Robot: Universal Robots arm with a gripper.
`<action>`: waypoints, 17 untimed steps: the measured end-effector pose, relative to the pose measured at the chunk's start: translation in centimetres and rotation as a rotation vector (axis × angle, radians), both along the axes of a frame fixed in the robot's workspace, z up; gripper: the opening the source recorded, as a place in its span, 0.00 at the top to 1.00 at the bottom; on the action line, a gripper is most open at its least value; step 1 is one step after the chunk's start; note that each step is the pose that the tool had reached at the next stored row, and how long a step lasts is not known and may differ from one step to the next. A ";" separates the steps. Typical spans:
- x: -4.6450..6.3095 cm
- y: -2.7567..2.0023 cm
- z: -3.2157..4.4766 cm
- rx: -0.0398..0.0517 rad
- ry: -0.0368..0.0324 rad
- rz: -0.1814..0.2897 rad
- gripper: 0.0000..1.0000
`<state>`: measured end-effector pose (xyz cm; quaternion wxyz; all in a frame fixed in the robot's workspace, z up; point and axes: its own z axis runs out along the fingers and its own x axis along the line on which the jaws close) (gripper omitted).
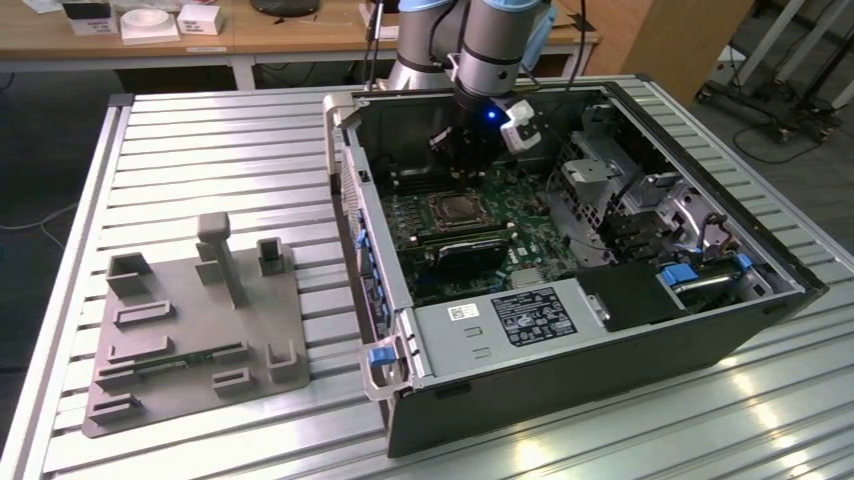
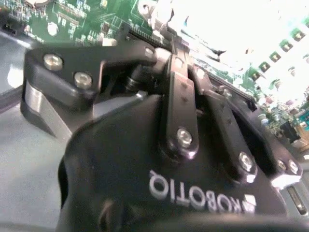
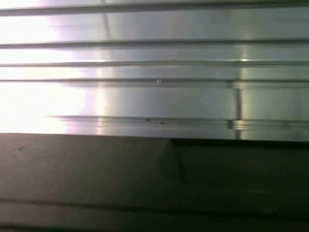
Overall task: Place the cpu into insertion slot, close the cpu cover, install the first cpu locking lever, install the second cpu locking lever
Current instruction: 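Install the first cpu locking lever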
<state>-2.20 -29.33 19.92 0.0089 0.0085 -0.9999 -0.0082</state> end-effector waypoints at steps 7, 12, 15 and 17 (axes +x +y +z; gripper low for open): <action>0.1 -0.01 0.34 0.0016 0.0004 0.000 0.89; 0.1 -0.01 0.51 -0.0017 0.0004 0.000 0.89; 0.1 -0.01 0.49 -0.0179 0.0004 0.000 0.89; 0.1 -0.01 0.46 -0.0307 0.0005 0.000 0.89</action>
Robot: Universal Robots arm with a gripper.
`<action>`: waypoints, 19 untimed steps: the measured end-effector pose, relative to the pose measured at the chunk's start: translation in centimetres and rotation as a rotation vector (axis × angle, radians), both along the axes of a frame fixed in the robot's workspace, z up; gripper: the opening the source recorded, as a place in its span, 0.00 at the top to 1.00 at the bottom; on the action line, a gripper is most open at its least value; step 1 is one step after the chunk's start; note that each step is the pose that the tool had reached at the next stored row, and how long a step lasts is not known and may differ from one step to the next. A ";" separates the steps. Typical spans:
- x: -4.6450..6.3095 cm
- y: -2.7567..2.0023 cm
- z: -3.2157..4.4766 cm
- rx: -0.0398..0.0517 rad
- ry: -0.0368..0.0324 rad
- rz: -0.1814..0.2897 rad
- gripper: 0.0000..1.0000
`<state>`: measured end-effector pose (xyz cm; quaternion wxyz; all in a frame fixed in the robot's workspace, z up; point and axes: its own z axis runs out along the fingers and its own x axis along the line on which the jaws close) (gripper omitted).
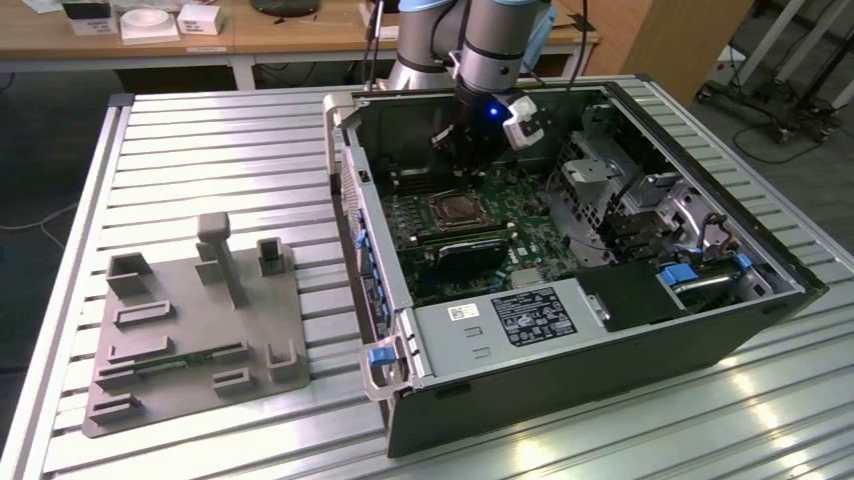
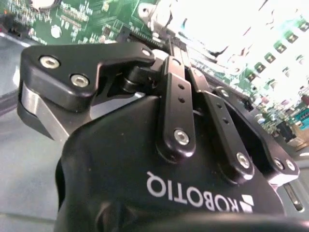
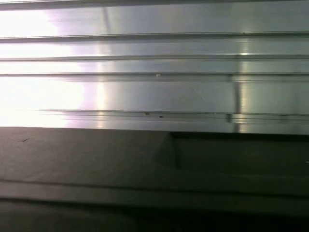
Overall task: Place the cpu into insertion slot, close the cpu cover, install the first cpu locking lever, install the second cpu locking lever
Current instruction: 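Install the first cpu locking lever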
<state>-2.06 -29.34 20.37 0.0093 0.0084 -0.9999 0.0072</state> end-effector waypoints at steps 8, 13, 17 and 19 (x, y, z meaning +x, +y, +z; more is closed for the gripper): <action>0.0 0.00 -0.41 -0.0254 0.0003 0.000 0.89; 0.0 -0.01 -0.50 -0.0306 0.0004 0.000 0.89; 0.0 0.00 -0.50 -0.0312 0.0001 0.000 0.89; 0.0 0.00 -0.50 -0.0315 0.0000 0.000 0.89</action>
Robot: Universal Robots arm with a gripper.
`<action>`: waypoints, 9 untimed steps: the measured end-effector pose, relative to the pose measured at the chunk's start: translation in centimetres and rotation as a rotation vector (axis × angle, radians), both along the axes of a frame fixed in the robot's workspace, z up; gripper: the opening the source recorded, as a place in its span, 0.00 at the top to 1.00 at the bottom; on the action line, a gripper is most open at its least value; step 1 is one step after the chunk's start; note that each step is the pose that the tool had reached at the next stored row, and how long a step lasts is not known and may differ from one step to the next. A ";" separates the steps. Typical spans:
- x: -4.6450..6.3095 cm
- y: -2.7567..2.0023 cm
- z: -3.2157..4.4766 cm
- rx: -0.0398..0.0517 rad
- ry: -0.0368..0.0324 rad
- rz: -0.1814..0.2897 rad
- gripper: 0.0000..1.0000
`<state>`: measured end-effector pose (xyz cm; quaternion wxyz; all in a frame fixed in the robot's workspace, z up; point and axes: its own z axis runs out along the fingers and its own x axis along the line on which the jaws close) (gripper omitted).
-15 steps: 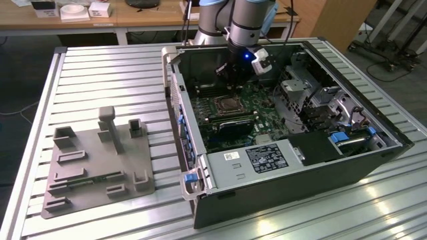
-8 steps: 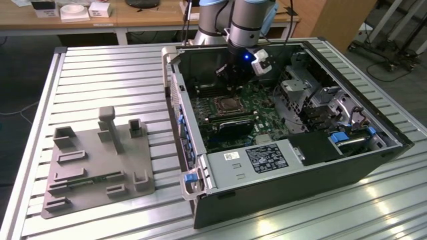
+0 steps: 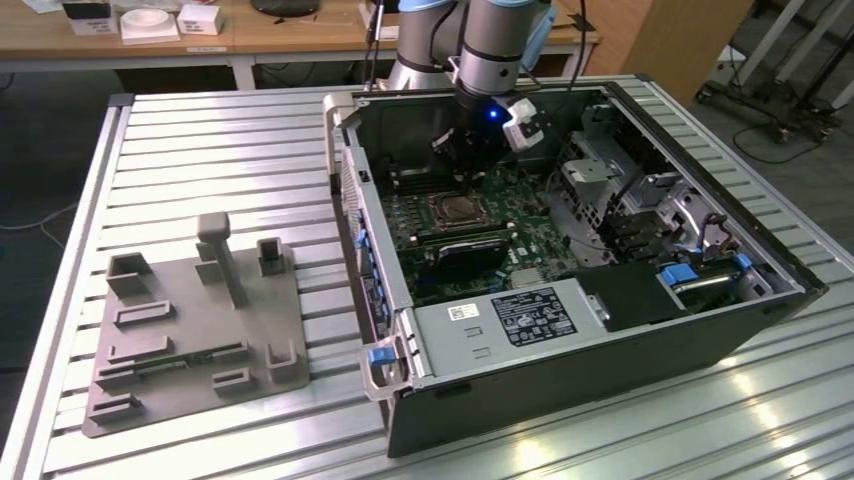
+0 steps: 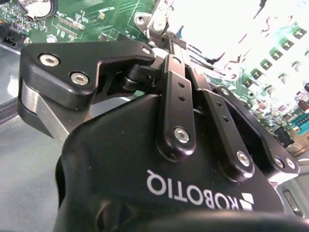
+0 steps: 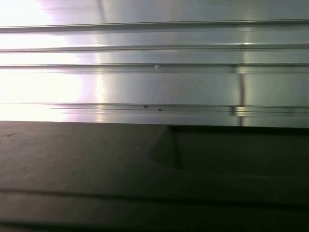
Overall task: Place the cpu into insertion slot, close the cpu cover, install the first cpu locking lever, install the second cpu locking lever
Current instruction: 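Install the first cpu locking lever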
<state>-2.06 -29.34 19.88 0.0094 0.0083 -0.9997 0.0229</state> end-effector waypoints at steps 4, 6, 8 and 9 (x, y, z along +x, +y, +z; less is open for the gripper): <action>0.0 0.01 0.03 -0.0031 0.0001 0.000 0.89; 0.0 0.02 0.05 -0.0031 -0.0001 0.000 0.89; 0.0 0.02 0.07 -0.0033 0.0000 0.000 0.89; 0.0 0.02 0.10 -0.0034 0.0000 0.000 0.89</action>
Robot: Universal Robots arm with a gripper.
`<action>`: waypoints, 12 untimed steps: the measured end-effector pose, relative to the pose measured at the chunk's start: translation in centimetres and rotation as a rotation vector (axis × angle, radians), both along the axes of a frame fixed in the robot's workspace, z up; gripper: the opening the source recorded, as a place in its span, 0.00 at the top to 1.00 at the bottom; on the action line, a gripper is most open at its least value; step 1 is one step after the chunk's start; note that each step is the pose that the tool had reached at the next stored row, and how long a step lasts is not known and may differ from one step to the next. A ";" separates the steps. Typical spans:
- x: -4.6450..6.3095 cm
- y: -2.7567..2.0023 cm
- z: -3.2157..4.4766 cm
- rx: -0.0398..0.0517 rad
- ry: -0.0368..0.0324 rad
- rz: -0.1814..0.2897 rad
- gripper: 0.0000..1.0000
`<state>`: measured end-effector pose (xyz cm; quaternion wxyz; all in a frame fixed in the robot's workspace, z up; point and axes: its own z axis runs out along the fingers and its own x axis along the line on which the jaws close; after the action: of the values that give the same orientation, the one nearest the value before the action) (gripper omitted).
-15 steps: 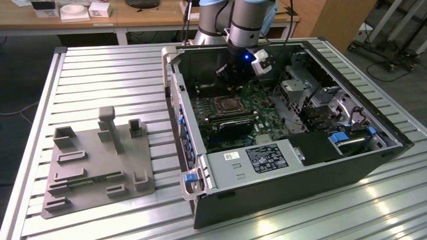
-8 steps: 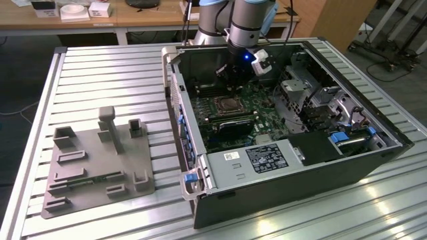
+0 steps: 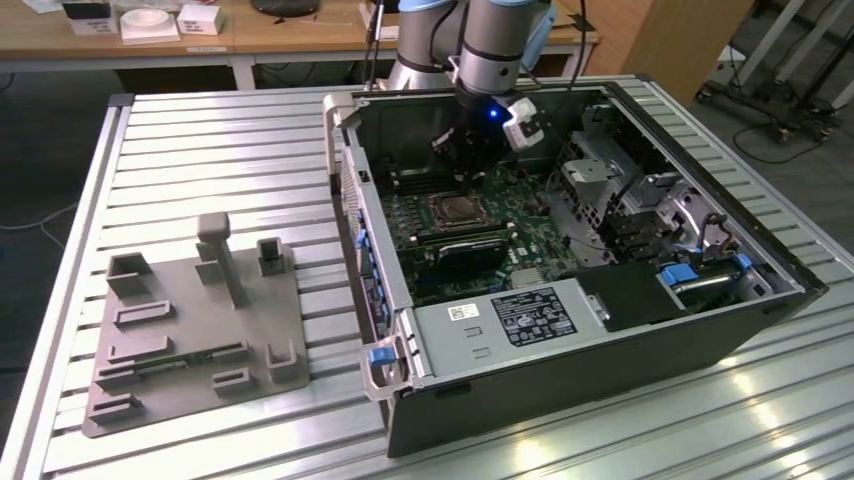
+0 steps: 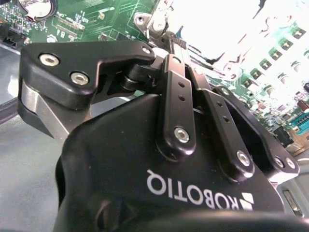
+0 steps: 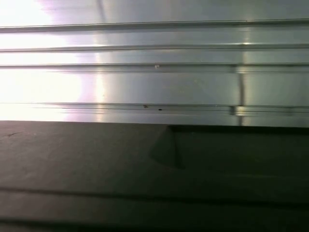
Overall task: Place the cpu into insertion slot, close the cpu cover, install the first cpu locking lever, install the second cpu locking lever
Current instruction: 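Install the first cpu locking lever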
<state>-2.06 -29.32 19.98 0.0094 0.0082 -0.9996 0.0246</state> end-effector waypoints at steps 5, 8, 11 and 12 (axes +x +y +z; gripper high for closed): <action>0.0 0.01 0.12 0.0000 0.0000 0.000 0.89; 0.0 0.00 0.13 -0.0009 0.0001 0.000 0.89; 0.0 0.01 0.13 -0.0038 0.0000 0.000 0.89; 0.0 0.01 0.13 -0.0060 0.0001 0.000 0.89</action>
<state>-2.06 -29.31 20.10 0.0095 0.0082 -0.9995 0.0276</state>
